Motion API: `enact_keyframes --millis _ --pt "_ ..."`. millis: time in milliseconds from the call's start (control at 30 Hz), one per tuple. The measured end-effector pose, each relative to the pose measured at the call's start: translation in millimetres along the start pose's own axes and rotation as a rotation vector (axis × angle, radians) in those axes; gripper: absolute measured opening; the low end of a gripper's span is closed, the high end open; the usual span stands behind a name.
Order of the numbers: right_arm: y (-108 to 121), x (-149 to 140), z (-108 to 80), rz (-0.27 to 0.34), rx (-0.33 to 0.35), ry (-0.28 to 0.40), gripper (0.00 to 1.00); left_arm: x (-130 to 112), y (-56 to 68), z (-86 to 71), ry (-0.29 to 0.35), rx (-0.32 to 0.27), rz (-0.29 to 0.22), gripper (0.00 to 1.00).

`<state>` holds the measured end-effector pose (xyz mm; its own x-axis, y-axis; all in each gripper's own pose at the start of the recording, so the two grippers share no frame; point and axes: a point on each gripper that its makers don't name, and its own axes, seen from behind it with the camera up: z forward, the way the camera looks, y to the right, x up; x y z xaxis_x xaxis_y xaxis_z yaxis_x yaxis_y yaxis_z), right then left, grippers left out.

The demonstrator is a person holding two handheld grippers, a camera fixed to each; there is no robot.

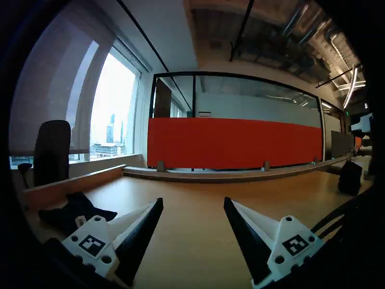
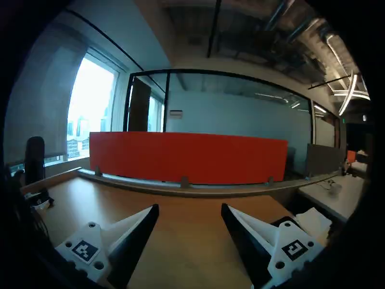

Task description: Fold towel

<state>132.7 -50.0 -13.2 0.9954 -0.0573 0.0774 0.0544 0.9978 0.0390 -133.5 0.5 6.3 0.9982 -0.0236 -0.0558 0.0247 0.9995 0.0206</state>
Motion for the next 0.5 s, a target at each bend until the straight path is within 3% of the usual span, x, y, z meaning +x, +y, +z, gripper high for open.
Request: enact_keyframes --millis 200,500 --pt "1.3 -3.4 -0.2 0.005 0.0 -0.004 1.0 -3.5 4.1 2.9 -0.001 -0.002 0.028 0.94" --pt "3.0 -0.5 1.3 0.002 -0.005 -0.006 1.0 -9.9 0.6 4.5 -0.026 0.009 0.027 0.94"
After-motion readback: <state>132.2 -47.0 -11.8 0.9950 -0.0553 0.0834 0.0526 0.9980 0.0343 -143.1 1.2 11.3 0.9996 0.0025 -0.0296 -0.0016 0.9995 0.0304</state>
